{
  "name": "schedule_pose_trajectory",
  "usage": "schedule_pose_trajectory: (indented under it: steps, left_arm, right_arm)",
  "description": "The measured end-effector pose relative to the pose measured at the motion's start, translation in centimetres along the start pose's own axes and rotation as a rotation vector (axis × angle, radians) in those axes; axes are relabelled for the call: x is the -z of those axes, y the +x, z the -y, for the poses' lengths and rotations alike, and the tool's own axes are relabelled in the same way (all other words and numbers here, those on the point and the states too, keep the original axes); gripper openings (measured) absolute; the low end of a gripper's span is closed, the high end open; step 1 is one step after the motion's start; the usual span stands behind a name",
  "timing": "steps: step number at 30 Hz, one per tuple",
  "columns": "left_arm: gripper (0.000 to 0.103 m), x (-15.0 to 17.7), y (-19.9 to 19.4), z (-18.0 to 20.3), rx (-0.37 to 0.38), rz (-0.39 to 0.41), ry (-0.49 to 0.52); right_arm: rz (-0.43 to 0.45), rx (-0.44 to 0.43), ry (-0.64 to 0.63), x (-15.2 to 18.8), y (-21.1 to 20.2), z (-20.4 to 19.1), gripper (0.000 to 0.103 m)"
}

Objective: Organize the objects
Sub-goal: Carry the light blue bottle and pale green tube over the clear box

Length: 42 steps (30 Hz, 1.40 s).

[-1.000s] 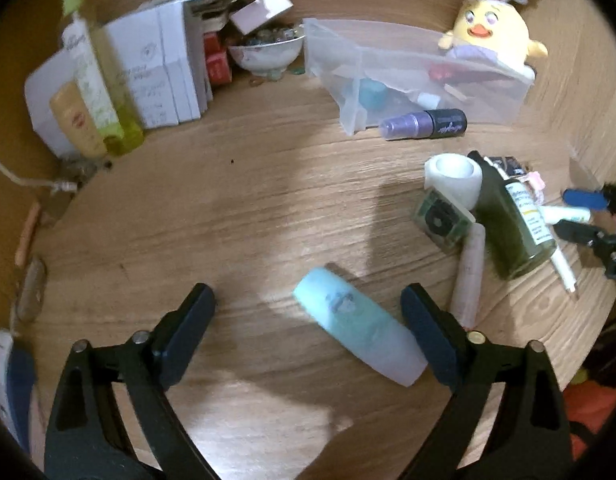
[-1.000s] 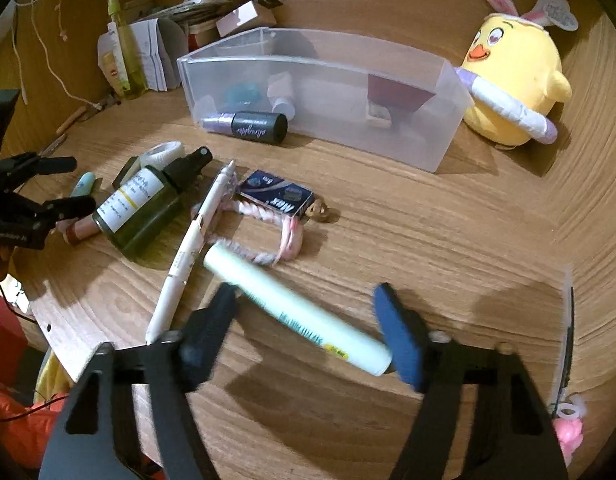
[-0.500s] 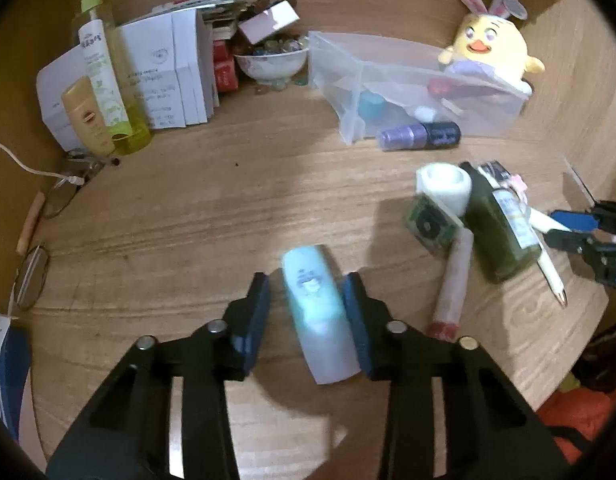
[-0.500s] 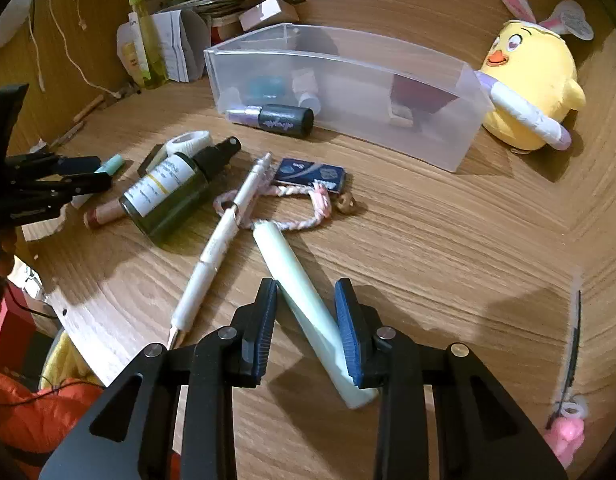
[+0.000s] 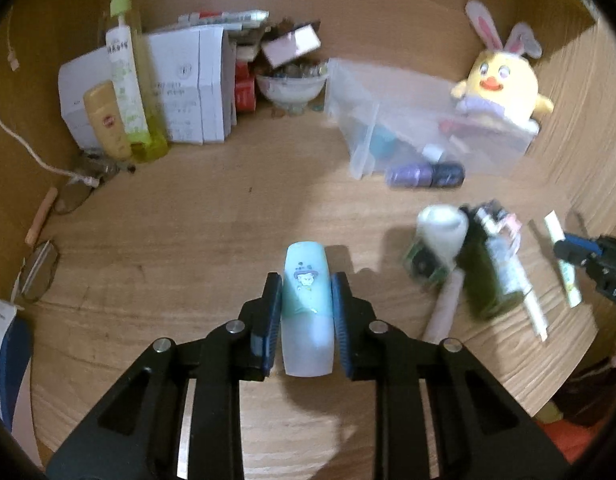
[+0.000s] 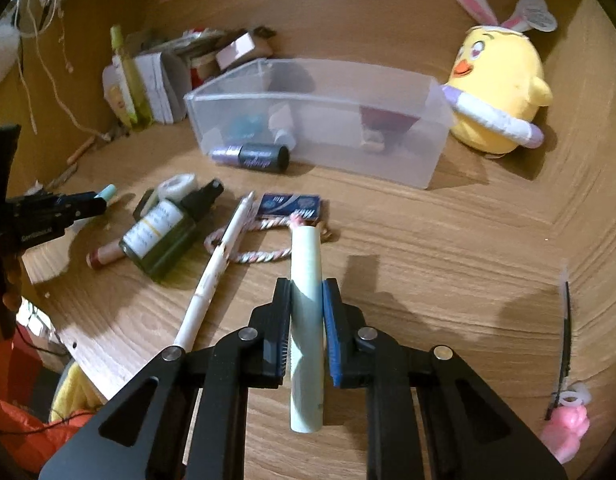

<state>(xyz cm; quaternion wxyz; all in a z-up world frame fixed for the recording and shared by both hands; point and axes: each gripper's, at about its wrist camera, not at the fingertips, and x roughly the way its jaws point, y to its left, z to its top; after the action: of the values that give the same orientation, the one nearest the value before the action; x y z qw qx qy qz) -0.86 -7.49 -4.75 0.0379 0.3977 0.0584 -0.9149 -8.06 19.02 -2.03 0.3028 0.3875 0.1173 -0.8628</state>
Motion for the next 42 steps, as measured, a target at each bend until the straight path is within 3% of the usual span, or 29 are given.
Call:
schedule_pose_trajectory:
  steps: [16, 28, 42]
  left_arm:
    - [0.025, -6.2, -2.6, 3.7, 0.074, 0.177, 0.038]
    - [0.024, -9.8, -2.4, 5.5, 0.113, 0.223, 0.05]
    - [0.025, -14.2, -1.3, 7.1, 0.139, 0.252, 0.066]
  right_arm:
    - [0.176, 0.028, 0.115, -4.0, -2.6, 3.0, 0.014]
    - [0.288, 0.017, 0.086, -8.7, -3.6, 2.9, 0.014]
    - [0.349, 0.06, 0.076, -13.3, -2.9, 4.3, 0.014]
